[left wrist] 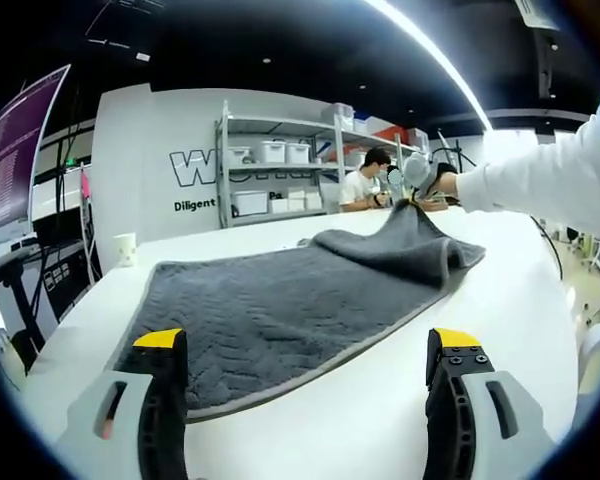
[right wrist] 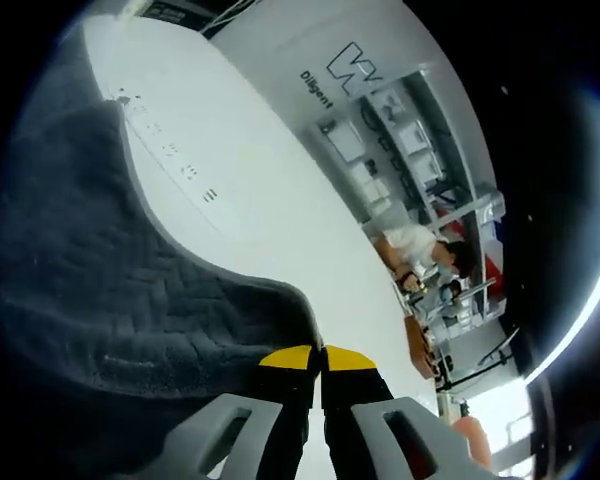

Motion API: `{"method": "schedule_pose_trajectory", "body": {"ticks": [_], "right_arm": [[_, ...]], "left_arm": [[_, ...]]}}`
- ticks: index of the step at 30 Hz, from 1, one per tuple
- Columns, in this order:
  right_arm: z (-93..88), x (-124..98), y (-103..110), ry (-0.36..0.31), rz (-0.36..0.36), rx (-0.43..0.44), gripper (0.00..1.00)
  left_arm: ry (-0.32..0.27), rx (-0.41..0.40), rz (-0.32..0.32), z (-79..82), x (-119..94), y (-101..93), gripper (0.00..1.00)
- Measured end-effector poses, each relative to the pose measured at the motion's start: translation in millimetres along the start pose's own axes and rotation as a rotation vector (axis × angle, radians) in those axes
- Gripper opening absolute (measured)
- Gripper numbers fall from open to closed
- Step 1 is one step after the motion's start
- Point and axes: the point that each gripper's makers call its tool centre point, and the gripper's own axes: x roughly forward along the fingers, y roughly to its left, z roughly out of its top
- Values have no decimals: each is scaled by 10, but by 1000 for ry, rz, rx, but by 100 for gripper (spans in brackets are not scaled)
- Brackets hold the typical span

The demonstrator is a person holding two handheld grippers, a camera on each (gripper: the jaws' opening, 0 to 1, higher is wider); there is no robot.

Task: Open the folded towel by lifting each exposed corner and separating the folded layers until the towel lies flat within the target outline without major curled edges

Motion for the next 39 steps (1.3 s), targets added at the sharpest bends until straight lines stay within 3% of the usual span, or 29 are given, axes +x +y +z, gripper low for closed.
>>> {"method": "schedule_pose_trajectory", "body": {"ticks": [14, 19, 27, 35, 39], "right_arm": [[-133, 312, -178, 6, 9, -37, 0], [-213, 380, -154, 23, 15, -43, 0], [-187, 534, -190, 36, 7, -62, 0], [-169, 543, -131, 39, 0, -64, 0], [-193, 498, -95, 43, -2, 1, 0]], "left_arm": [[30, 41, 26, -45, 31, 17, 98], [-8, 45, 35, 39, 4, 22, 98], [-14, 34, 48, 48, -9, 73, 98], [-8, 34, 60, 35, -12, 101, 98], [-4, 35, 62, 30, -8, 109, 98]]}}
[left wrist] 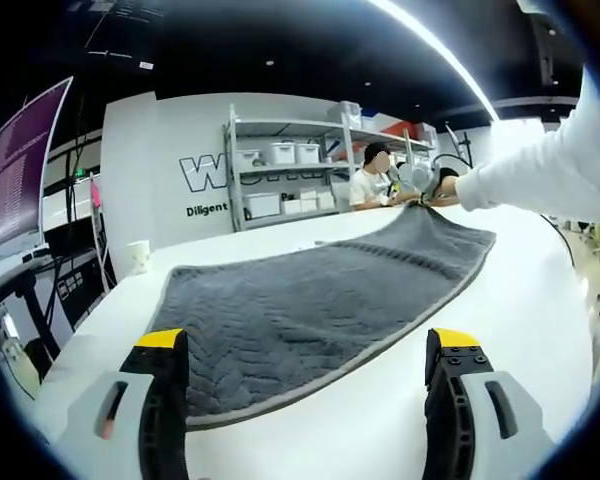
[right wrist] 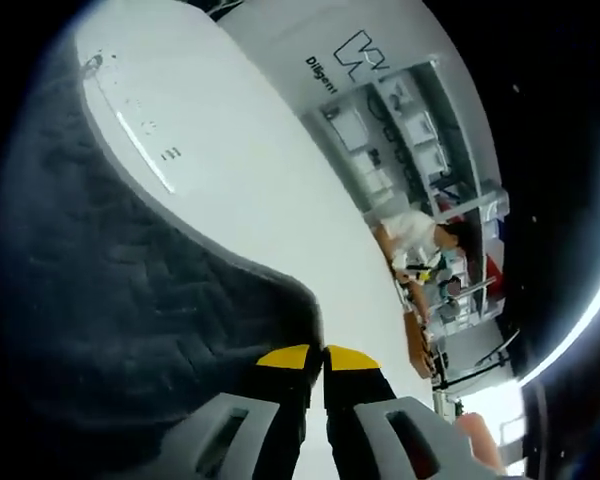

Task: Open the folded towel by lifting each exposed corner and separating the folded layers until the towel lies flat within the target outline without major curled edges

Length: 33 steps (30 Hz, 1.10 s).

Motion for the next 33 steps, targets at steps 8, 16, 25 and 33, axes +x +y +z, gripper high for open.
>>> {"method": "schedule_pose_trajectory", "body": {"ticks": [8, 16, 25, 33], "right_arm": [[-194, -72, -106, 0, 47, 172, 23], [-272, -517, -259, -113, 90, 313, 31], [-240, -1522, -53, -308, 201, 423, 43], [-341, -2523, 598, -420, 347, 574, 62]], "left_arm": [[6, 9, -7, -12, 10, -16, 98], [3, 15, 0, -5, 8, -6, 98], [-66, -1, -10, 124, -37, -31, 99], [-71, 3, 4, 133, -44, -10, 99]]}}
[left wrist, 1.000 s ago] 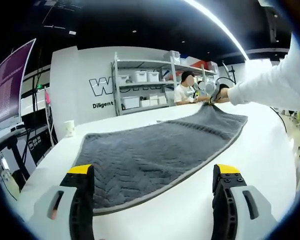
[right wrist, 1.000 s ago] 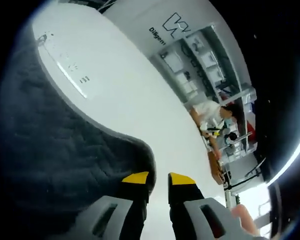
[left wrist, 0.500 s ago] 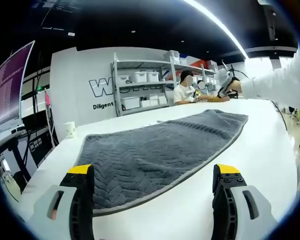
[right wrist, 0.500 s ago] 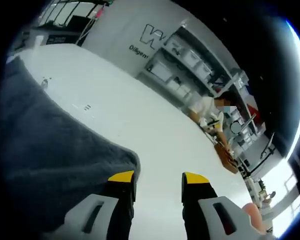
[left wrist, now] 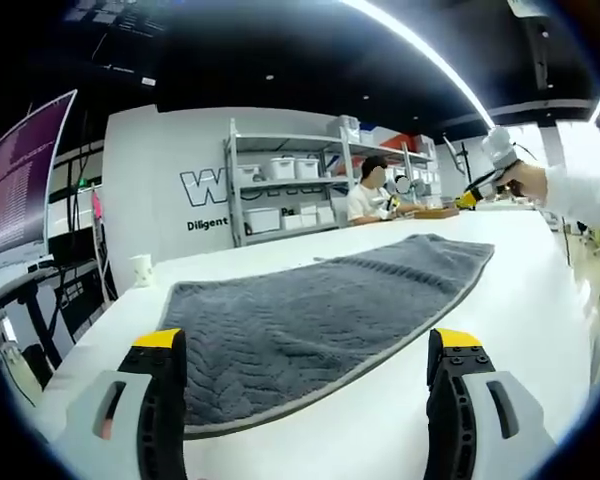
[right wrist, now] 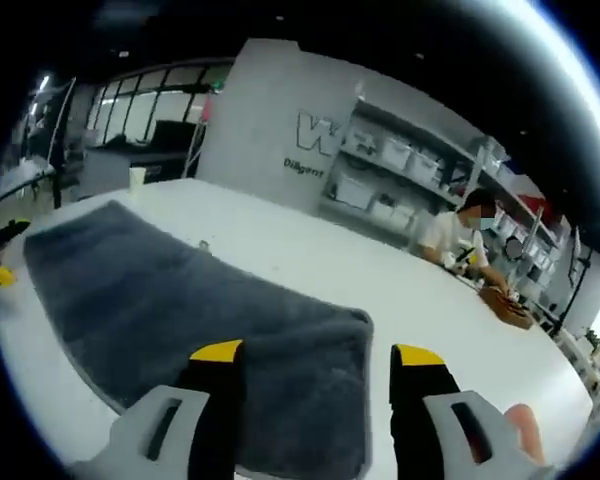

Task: Open the folded towel by lifting each exposed corner and separating the folded layers until the towel lies flat within the target outline without major curled edges

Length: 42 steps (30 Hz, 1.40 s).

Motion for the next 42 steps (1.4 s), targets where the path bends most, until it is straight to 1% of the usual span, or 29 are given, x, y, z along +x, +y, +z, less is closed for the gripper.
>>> {"method": "schedule_pose_trajectory", "body": {"ticks": [2, 4, 5, 7, 9, 10, 12, 13, 14, 17, 21, 23, 25, 26, 28, 31, 32, 35, 38, 41, 42], "right_arm": [[-35, -85, 162, -31, 28, 34, 68], [-110, -171, 328, -45, 60, 85, 72], [-144, -219, 388, -57, 62, 130, 75], [-192, -332, 525, -96, 76, 192, 82], [-252, -401, 588, -117, 76, 245, 90], [-292, -433, 600, -121, 72, 260, 92], [-355, -471, 658, -100, 76, 245, 96], [-361, -503, 668, -105, 70, 234, 98], [-339, -527, 650, -118, 63, 219, 99], [-320, -601, 653, -131, 64, 174, 99], [-307, -711, 606, -148, 62, 170, 99], [-339, -747, 547, -148, 66, 202, 99], [-414, -753, 501, -110, 84, 224, 99], [-420, -759, 446, -113, 82, 236, 99], [-457, -765, 343, -120, 56, 270, 99], [-567, -738, 191, -95, 28, 286, 99], [-616, -733, 138, -87, 23, 306, 99], [-659, -745, 78, -90, 26, 341, 99], [-684, -737, 18, -91, 18, 354, 99], [-778, -699, -12, -73, 14, 376, 99], [-821, -668, -35, -61, 19, 397, 99]], "left_arm": [[1, -10, -2, -4, 4, 3, 99], [10, -19, -7, -27, 16, 0, 99], [18, -26, -14, -49, 30, -7, 99], [35, -40, -27, -88, 48, -25, 99], [42, -44, -32, -101, 52, -30, 99], [42, -44, -32, -102, 51, -30, 99], [44, -46, -30, -108, 46, -26, 99], [44, -48, -29, -111, 45, -22, 99], [45, -50, -26, -113, 41, -17, 99], [51, -51, -5, -129, 43, 34, 99], [47, -55, 10, -127, 46, 77, 99], [50, -65, 19, -138, 49, 113, 99], [54, -82, 28, -154, 48, 150, 99], [53, -89, 31, -153, 43, 158, 99], [46, -98, 35, -146, 31, 167, 99], [43, -103, 41, -143, 26, 182, 99], [43, -102, 44, -144, 25, 188, 99], [41, -91, 55, -138, 12, 198, 99], [42, -86, 58, -140, 11, 203, 99], [43, -83, 53, -140, 16, 193, 99], [44, -80, 52, -139, 17, 190, 99]]}}
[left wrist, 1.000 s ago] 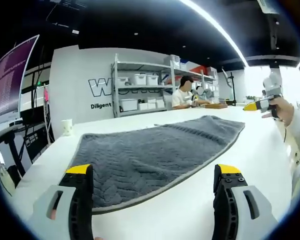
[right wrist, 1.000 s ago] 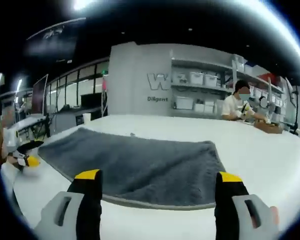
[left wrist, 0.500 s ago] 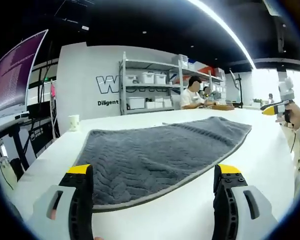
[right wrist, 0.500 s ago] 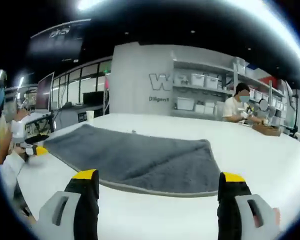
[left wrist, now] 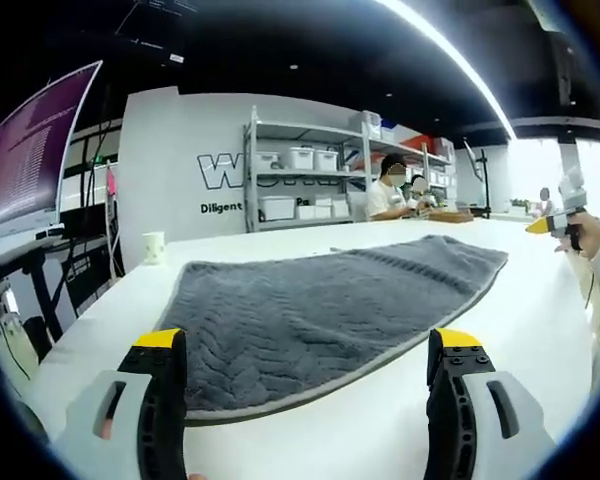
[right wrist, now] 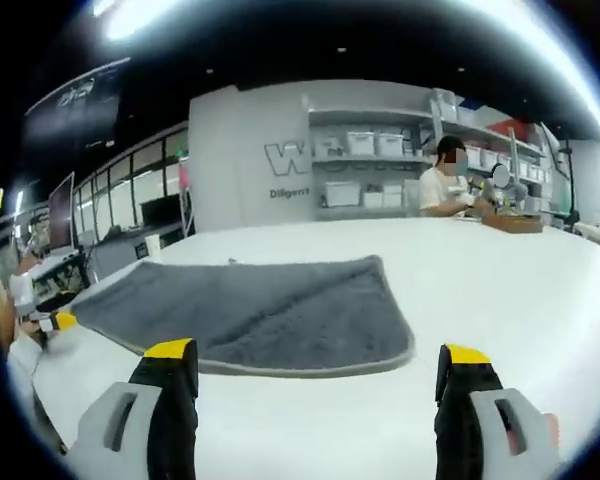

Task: Open the folded towel by lifting each exposed corner and separating the folded layers until the towel lies flat within the target outline without major curled edges

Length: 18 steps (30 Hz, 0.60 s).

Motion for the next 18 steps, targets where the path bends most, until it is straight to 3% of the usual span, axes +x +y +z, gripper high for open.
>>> {"method": "schedule_pose_trajectory", "body": {"ticks": [11, 18], "right_arm": [[-185, 70, -34, 45, 13, 31, 99], [-297, 211, -250, 72, 6, 71, 99]], "left_arm": [[3, 17, -16, 7, 9, -38, 99], [3, 29, -25, 14, 9, -71, 99]]}}
